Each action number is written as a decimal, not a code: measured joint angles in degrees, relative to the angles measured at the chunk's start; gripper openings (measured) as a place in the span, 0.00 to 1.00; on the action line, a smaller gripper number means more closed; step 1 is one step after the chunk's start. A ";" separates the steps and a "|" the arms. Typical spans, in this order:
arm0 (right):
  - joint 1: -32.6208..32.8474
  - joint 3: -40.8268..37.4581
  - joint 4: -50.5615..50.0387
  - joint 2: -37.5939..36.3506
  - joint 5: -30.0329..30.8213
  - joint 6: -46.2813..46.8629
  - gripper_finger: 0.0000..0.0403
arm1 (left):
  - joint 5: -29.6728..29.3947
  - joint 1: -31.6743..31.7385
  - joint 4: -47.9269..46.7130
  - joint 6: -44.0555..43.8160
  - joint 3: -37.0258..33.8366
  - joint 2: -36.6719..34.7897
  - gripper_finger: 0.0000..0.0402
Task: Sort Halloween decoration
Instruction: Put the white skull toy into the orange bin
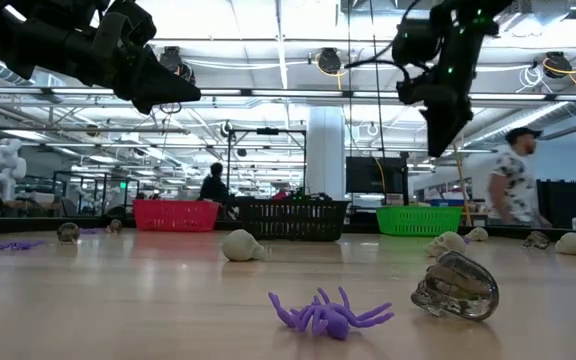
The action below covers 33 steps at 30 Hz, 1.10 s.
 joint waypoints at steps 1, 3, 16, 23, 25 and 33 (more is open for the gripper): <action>2.64 0.00 -1.44 -0.22 0.10 2.64 0.27 | 0.00 0.02 0.00 -0.05 0.00 -0.02 0.09; 7.99 0.00 -4.24 -0.58 0.21 8.92 0.21 | 0.00 0.01 0.01 -0.09 0.00 -0.01 0.09; 38.61 -9.62 -8.88 -0.74 0.00 59.72 0.20 | 0.55 0.02 -0.73 -0.42 0.00 -0.02 0.09; 44.82 -17.65 -6.95 -0.74 -0.27 82.15 0.36 | 1.11 0.00 -1.33 -0.46 0.00 0.00 0.09; 45.18 -19.82 -5.21 -0.74 -0.28 84.67 0.39 | 1.15 0.01 -1.31 -0.46 0.00 0.00 0.09; 45.25 -26.92 10.56 -0.74 -0.37 86.60 0.40 | 1.25 0.02 -1.31 -0.46 0.00 -0.01 0.09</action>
